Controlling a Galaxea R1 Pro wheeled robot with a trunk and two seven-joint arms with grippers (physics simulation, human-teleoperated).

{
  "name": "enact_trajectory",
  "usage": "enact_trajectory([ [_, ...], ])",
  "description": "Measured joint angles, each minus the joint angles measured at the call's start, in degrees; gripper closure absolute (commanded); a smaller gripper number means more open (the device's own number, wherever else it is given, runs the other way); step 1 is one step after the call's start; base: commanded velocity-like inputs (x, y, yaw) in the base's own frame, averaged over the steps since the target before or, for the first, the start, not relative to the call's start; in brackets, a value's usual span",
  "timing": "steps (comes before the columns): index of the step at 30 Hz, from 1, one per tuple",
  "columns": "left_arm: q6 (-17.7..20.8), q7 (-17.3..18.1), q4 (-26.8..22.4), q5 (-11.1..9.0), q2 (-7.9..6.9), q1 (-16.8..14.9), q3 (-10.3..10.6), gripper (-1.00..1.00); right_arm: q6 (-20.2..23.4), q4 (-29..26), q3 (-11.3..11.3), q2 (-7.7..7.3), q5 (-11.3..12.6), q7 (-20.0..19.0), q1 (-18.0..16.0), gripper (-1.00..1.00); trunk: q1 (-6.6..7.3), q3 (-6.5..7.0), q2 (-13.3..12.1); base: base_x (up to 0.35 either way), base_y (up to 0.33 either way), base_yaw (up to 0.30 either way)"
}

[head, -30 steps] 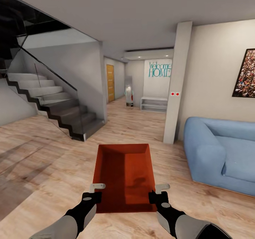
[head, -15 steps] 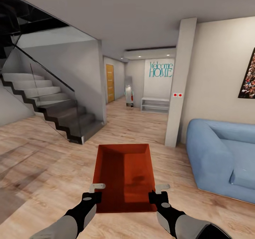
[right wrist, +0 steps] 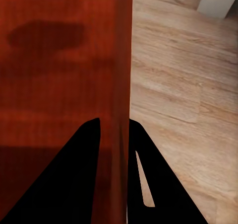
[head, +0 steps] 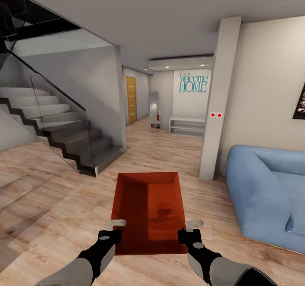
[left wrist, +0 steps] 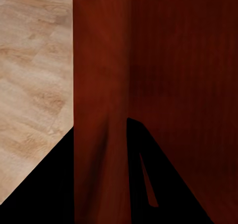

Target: Move the two storage containers from the living room to the garage. In the garage, place one container on the floor and stack the other container on top of it (either order is fine).

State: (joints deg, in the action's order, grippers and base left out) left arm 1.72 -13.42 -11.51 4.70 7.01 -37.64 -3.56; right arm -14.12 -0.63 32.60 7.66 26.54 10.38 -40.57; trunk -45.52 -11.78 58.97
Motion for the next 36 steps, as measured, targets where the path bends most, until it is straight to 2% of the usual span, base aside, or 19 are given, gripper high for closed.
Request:
enact_trajectory([
  [13,0.02,-0.01,0.01,-0.01,0.00,0.00,0.02,1.00,-0.02,0.03,0.00,0.00,0.00,-0.02,0.00,1.00,0.00,0.00,0.00,0.321,0.000,-0.073],
  [36,0.02,-0.01,0.01,-0.01,0.00,0.00,0.00,1.00,0.01,0.02,0.00,0.00,0.01,-0.02,0.00,1.00,0.00,0.00,0.00,0.321,0.000,-0.001],
])
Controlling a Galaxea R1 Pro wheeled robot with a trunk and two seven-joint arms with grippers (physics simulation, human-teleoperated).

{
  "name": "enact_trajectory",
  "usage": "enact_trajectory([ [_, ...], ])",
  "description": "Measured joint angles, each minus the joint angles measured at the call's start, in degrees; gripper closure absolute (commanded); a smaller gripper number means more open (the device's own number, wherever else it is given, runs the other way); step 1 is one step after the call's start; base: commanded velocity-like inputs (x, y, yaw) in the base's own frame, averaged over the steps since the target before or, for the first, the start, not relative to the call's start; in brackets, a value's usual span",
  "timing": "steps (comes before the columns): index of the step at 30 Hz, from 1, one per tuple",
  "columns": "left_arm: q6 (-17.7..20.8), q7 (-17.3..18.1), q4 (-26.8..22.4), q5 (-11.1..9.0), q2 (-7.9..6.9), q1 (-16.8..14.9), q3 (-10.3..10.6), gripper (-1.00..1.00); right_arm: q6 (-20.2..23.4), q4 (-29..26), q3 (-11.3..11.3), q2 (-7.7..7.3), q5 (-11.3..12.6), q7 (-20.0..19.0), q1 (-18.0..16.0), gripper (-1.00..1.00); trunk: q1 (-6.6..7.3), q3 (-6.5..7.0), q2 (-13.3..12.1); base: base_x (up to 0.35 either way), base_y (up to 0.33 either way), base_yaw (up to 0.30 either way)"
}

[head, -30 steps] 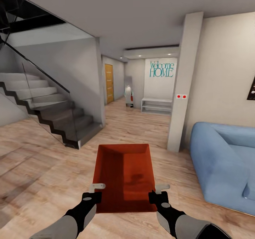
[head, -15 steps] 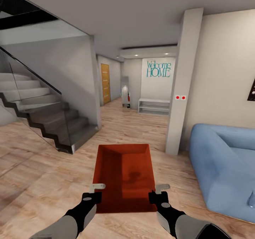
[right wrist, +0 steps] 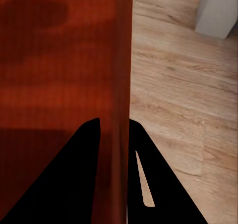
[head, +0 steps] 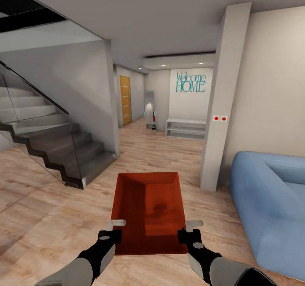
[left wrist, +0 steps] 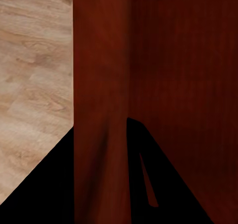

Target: Move the two storage containers from the living room to the garage. In the garage, place one container on the floor and stack the other container on top of it (either order is fine).

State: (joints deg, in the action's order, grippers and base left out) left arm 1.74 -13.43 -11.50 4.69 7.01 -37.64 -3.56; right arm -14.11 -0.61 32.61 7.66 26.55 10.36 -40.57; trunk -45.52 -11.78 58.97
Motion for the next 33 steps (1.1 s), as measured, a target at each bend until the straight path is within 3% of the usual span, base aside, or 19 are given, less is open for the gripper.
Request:
enact_trajectory([
  [33,-0.02,0.04,-0.05,0.07,0.00,0.00,-0.03,1.00,-0.12,0.05,0.00,0.00,0.06,-0.05,-0.01,1.00,0.00,0.00,-0.01,0.321,0.000,0.000],
])
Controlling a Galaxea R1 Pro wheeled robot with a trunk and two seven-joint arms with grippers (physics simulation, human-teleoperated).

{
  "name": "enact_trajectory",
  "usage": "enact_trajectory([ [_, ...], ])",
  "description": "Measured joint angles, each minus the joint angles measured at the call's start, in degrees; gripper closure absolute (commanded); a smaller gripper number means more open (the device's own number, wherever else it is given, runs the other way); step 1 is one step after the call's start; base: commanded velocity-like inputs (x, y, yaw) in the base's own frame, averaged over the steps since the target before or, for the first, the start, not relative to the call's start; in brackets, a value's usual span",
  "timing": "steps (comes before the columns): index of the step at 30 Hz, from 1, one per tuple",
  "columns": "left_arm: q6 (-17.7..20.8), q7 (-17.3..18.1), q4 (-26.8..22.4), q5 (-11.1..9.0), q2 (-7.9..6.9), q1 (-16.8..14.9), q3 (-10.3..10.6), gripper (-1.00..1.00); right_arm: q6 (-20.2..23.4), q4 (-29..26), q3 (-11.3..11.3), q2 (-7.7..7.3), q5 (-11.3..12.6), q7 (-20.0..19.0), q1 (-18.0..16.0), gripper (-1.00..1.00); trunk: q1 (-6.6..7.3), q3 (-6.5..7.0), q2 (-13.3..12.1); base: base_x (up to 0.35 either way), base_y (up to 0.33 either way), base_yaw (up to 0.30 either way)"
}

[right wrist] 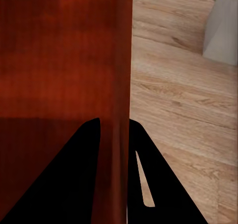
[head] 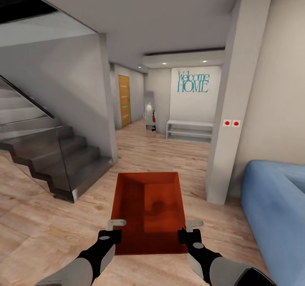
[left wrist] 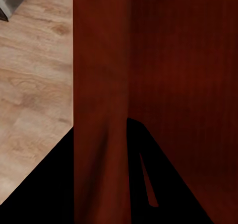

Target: Move the two storage containers from the living room to the garage. In the garage, place one container on the floor and stack the other container on top of it (either order is fine).

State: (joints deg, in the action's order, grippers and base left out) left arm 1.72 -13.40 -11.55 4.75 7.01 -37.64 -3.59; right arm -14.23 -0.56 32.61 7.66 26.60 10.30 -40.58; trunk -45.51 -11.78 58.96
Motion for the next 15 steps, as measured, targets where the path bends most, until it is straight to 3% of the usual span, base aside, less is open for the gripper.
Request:
enact_trajectory([
  [15,0.02,-0.07,0.02,-0.05,-0.02,0.00,0.04,1.00,0.12,-0.05,-0.20,0.08,-0.32,0.20,0.00,1.00,0.00,0.00,0.00,0.321,0.000,0.000],
])
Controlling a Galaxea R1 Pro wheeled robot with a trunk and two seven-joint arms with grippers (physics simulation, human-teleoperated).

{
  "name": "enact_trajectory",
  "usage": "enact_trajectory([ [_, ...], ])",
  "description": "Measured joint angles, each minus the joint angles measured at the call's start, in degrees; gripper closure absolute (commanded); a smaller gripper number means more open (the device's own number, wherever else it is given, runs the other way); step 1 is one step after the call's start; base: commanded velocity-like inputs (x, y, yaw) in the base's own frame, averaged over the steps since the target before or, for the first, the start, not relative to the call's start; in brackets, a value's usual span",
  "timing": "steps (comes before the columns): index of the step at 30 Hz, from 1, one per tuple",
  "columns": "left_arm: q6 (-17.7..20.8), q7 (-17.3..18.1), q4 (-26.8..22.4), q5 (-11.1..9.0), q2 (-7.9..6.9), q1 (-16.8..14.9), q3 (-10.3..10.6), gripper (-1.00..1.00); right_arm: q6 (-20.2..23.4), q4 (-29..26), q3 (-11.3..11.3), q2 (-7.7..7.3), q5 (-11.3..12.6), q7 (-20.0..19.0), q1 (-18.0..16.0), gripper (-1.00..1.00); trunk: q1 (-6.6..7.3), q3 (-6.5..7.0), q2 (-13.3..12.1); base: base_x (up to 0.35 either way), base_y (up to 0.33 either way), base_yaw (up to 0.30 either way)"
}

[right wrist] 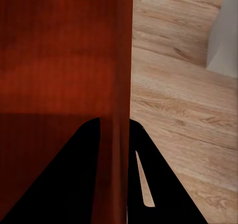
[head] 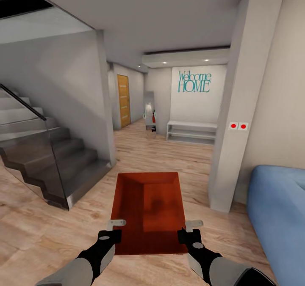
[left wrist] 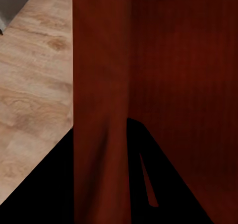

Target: Move the two storage containers from the living room to the garage. In the garage, place one container on the floor and stack the other container on top of it (either order is fine).

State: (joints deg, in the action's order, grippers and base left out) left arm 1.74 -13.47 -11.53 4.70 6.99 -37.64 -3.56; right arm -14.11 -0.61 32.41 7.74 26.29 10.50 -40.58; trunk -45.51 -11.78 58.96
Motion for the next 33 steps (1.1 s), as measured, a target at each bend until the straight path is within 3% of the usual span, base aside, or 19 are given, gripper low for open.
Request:
enact_trajectory([
  [33,0.00,0.01,-0.06,-0.02,0.03,0.00,0.05,1.00,-0.07,-0.03,0.03,-0.08,0.11,-0.12,0.01,1.00,0.00,0.00,0.01,0.321,0.000,0.000],
])
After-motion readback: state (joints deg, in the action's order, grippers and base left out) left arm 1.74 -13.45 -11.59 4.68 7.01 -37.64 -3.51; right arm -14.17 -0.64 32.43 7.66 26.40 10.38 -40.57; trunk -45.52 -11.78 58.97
